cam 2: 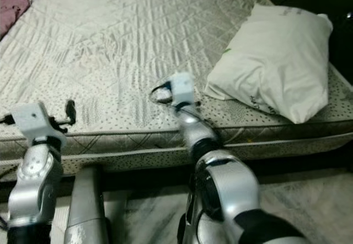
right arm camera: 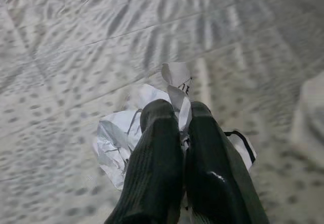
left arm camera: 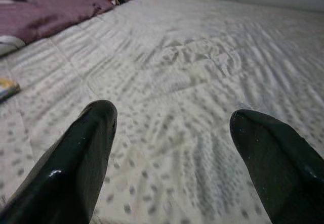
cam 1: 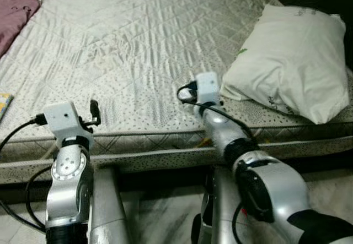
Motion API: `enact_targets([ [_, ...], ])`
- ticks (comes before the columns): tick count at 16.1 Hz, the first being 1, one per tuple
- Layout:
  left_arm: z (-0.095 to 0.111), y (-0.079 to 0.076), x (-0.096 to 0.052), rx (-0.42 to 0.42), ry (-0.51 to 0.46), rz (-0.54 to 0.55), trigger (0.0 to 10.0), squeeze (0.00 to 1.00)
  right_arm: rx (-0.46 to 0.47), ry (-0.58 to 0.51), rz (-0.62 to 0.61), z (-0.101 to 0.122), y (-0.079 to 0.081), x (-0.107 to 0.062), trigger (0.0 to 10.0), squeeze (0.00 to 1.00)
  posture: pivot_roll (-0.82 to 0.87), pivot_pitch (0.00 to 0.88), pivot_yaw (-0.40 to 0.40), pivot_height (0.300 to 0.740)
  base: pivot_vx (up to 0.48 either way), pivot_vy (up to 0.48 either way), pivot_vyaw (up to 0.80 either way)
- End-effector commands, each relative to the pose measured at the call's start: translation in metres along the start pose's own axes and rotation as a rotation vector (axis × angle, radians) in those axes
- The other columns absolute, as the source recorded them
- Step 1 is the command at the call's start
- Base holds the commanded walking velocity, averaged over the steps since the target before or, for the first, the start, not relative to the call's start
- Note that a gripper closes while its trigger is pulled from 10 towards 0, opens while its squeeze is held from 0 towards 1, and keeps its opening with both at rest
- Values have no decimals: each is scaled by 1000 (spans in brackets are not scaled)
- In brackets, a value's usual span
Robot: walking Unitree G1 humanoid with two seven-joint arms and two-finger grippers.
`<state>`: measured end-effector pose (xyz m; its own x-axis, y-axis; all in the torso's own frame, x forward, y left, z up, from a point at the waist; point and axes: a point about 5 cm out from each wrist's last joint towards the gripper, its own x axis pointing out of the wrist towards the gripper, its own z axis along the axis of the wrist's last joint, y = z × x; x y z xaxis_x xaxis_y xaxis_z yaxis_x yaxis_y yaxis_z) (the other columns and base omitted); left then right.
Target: Clean up the room
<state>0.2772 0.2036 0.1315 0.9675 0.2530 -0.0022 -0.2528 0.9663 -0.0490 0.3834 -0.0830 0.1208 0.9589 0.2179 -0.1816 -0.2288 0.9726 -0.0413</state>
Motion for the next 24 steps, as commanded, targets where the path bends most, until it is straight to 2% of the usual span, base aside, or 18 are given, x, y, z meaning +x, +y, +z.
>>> enact_targets([
  [1,3,-3,7,8,-23,-22,10000,0,4,-51,12,12,-6,1,0,0,-1,0,-3,487,0,0,0],
  [2,5,-4,9,9,-29,-28,10000,0,4,-58,9,13,-11,1,0,0,-7,0,1,487,0,0,0],
  [4,6,-8,22,6,-49,-59,10000,0,-6,-96,-11,12,-36,-5,0,0,-57,0,31,487,0,0,0],
  [5,7,-10,23,6,-56,-64,10000,0,2,-120,-27,9,-44,-9,0,0,-65,0,33,487,0,0,0],
  [8,6,-11,25,7,-77,-69,10000,0,47,-190,-86,0,-58,-22,0,0,-71,0,32,487,0,0,0],
  [9,9,-9,26,3,-94,-64,10000,0,79,-230,-125,-4,-63,-31,7804,0,-64,0,28,487,0,0,0],
  [10,14,-7,25,9,-122,-64,10000,0,111,-281,-179,-3,-70,-42,10000,0,-62,0,24,487,0,0,0],
  [11,15,-5,25,12,-138,-61,10000,0,126,-303,-194,-3,-71,-48,10000,0,-63,0,17,487,0,0,0],
  [12,19,1,20,1,-155,-41,10000,0,155,-349,-231,2,-77,-65,10000,0,-67,0,17,487,0,0,0],
  [15,16,5,9,-12,-149,-18,10000,0,127,-376,-206,3,-80,-89,10000,0,-88,0,14,487,0,0,0],
  [16,15,3,7,-18,-145,-19,10000,0,94,-387,-196,5,-81,-93,10000,0,-94,0,16,487,0,0,0],
  [18,15,-6,8,-35,-137,-43,10000,0,144,-389,-163,9,-80,-97,10000,0,-112,0,19,487,0,0,0],
  [20,17,-17,11,-50,-134,-79,10000,0,63,-368,-196,11,-84,-102,10000,0,-129,0,17,487,0,0,0],
  [21,17,-17,11,-52,-132,-79,10000,0,51,-358,-211,10,-85,-102,10000,0,-129,0,17,487,0,0,0],
  [22,20,-16,15,-57,-143,-74,10000,0,92,-343,-208,12,-84,-100,10000,0,-142,0,20,487,0,0,0],
  [23,19,-15,16,-55,-141,-71,10000,0,95,-341,-215,12,-83,-100,10000,0,-145,0,25,487,0,0,0],
  [24,18,-11,18,-50,-136,-57,10000,0,162,-347,-211,14,-81,-100,10000,0,-141,0,29,487,0,0,0],
])
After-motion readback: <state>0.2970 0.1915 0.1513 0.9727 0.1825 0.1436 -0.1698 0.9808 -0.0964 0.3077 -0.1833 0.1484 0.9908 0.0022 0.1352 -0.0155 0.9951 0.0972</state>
